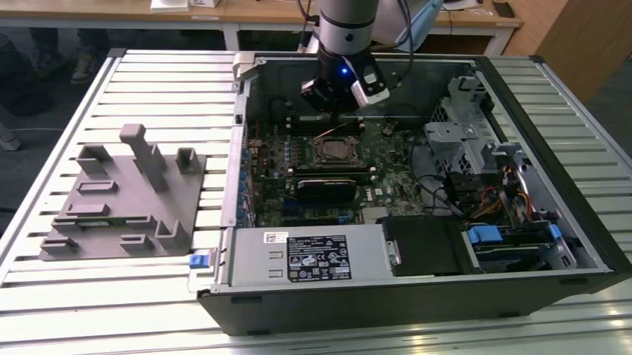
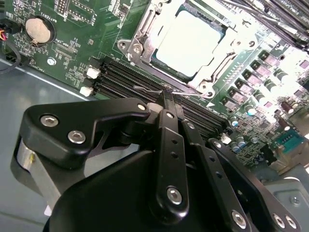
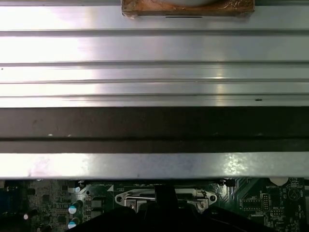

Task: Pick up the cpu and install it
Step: 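Install the first cpu locking lever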

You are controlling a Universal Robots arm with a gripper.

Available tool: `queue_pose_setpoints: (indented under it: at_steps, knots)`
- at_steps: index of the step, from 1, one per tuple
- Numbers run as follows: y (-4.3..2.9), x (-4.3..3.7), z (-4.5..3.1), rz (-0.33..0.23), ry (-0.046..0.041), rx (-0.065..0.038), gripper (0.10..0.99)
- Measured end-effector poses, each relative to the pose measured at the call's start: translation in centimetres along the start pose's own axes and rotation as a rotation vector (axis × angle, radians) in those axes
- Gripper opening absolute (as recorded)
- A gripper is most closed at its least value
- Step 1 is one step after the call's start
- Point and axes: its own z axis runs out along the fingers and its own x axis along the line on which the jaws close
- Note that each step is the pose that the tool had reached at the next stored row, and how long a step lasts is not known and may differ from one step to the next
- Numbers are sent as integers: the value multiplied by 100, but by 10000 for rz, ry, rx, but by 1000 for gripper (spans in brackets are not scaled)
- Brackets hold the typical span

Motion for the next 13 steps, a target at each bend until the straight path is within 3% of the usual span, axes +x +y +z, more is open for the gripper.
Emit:
queue_pose_setpoints:
  at_steps: [13]
  knots:
    - [31,-41,52,26,-4,-3,106]
